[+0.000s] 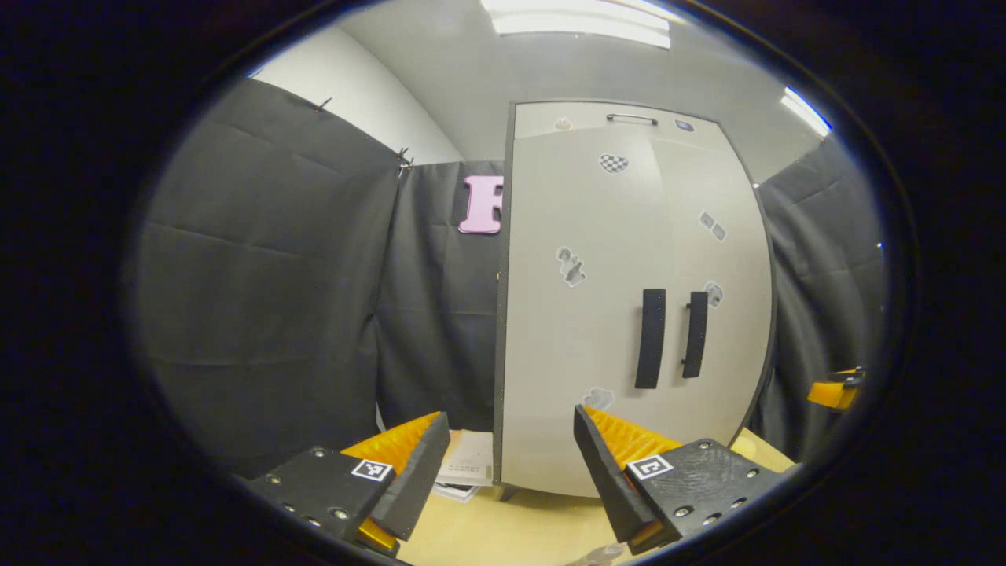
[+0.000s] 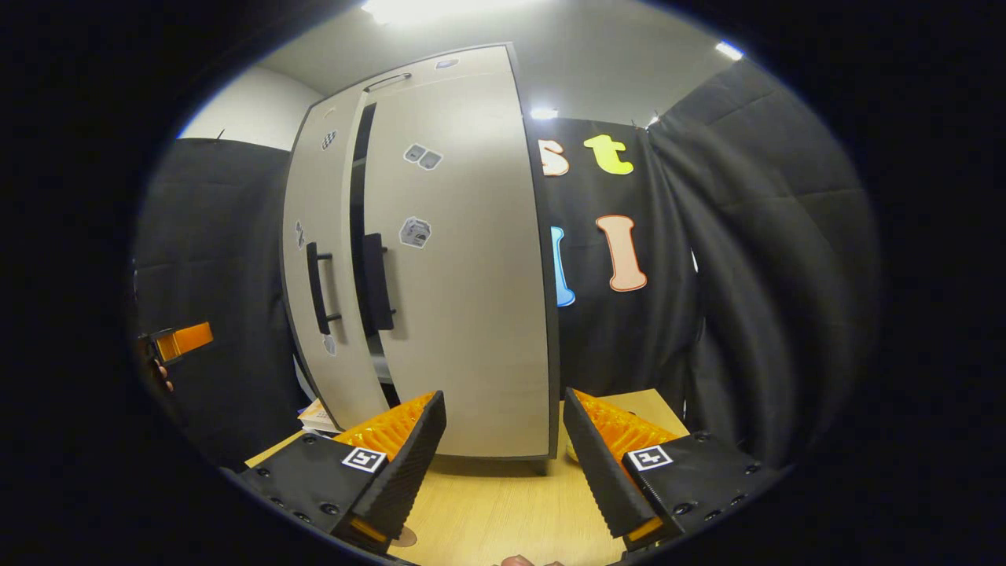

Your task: Grasp the bottle in the cabinet with the left hand and place it on the coaster, then close the right door with the right hand and the left door with the left hand.

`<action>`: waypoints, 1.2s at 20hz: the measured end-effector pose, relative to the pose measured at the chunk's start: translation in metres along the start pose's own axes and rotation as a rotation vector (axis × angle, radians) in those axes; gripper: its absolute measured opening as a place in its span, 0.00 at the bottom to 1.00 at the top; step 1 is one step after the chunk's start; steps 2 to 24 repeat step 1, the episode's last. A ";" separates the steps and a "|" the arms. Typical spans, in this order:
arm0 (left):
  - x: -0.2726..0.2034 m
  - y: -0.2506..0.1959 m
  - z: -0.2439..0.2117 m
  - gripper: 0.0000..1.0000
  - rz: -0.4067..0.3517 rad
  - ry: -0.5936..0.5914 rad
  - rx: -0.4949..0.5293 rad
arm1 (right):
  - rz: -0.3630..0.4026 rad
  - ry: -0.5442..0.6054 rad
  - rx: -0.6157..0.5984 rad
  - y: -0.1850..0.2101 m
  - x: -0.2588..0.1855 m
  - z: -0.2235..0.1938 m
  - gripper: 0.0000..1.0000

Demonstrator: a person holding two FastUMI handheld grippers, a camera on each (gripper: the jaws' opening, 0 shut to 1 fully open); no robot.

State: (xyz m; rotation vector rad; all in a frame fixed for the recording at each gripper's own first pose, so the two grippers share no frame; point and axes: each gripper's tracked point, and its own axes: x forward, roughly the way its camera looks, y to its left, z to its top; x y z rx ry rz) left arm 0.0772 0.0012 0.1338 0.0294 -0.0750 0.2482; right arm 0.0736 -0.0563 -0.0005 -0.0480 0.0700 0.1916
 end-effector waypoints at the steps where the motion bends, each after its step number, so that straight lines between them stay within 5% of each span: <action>1: 0.004 0.003 -0.001 0.92 -0.002 -0.003 0.011 | -0.005 -0.004 0.003 0.002 0.000 0.000 0.96; 24: 0.004 0.003 -0.001 0.92 -0.002 -0.003 0.011 | -0.005 -0.004 0.003 0.002 0.000 0.000 0.96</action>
